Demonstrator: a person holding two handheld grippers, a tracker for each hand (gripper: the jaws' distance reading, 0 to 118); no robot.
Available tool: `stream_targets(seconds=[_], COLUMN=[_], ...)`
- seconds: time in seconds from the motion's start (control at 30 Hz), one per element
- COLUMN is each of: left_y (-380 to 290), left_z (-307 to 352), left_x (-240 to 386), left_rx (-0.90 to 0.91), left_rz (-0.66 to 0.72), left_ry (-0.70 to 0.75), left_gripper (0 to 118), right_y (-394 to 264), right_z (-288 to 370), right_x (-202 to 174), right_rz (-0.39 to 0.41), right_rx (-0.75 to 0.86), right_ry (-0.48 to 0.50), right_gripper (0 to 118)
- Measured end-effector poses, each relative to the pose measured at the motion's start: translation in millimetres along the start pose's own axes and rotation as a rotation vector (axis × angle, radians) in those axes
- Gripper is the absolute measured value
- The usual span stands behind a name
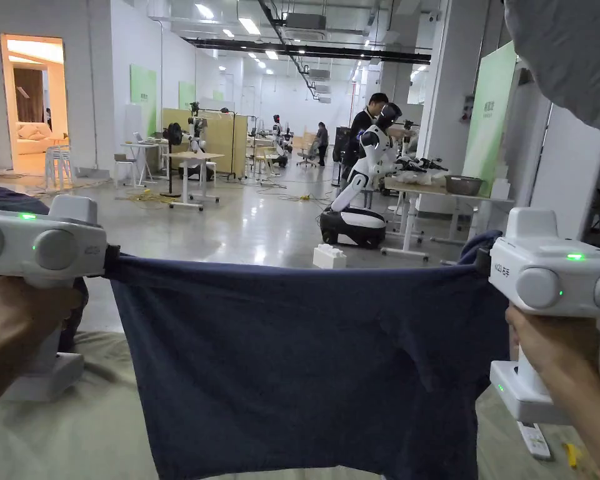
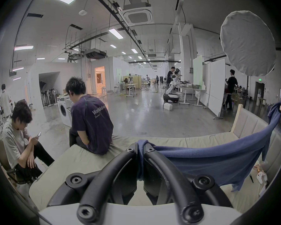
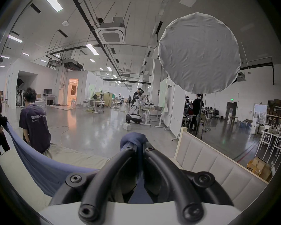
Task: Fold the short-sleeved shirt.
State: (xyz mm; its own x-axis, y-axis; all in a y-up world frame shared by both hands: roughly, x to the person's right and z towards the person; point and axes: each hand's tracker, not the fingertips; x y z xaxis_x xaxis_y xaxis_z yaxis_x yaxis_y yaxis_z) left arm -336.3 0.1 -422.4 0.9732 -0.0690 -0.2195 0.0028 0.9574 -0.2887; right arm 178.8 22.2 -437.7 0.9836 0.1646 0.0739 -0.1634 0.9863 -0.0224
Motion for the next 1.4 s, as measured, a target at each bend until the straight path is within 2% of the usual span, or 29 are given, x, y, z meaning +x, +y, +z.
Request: stream_targets(seconds=[0.13,0.17,0.3,0.5,0.7,0.73,0.8,0.83,0.87,0.97,1.07,1.13,1.23,1.4], left_y=[-6,-12,-49,-138,-237,-254,-283,-298,-308,-342,-373,-391,-419,-448], left_z=[-4,6,8,30,72,81,98,106,113,138,155,162,166,163], left_x=[5,9,11,10,-6,-8,-12,-16,-18,-25,-28,-30,-28,-19], left_rx=[0.005,0.006,-0.005,-0.065,-0.181,-0.199,-0.244,-0.266,-0.288,-0.345,-0.413,-0.454,-0.530,-0.641], left_rz=[0.006,0.005,0.002,-0.041,0.021,0.027,0.041,0.054,0.062,0.074,0.020,0.039,0.014,-0.033], left_ry=[0.001,0.003,0.001,-0.007,-0.036,-0.040,-0.033,-0.043,-0.053,-0.050,-0.049,-0.049,-0.058,-0.075], left_gripper=[6,6,6,6,6,6,6,6,6,6,6,6,6,6], right_y=[-20,-29,-71,-145,-214,-228,-241,-257,-264,-290,-326,-344,-355,-388], right_z=[-10,-8,9,56,122,136,158,171,181,212,230,241,256,254], right_x=[-3,-3,-9,-13,-16,-17,-22,-22,-22,-25,-25,-29,-34,-34], right_rz=[-0.004,-0.035,-0.017,0.006,0.065,0.038,0.147,0.080,0.105,0.115,0.121,0.151,0.109,0.120], right_rx=[-0.013,-0.029,-0.062,-0.136,-0.240,-0.296,-0.265,-0.354,-0.344,-0.416,-0.500,-0.533,-0.650,-0.720], right_ry=[0.003,0.013,0.027,0.031,0.035,0.024,0.041,0.040,0.050,0.061,0.058,0.050,0.058,0.053], right_gripper=[6,6,6,6,6,6,6,6,6,6,6,6,6,7])
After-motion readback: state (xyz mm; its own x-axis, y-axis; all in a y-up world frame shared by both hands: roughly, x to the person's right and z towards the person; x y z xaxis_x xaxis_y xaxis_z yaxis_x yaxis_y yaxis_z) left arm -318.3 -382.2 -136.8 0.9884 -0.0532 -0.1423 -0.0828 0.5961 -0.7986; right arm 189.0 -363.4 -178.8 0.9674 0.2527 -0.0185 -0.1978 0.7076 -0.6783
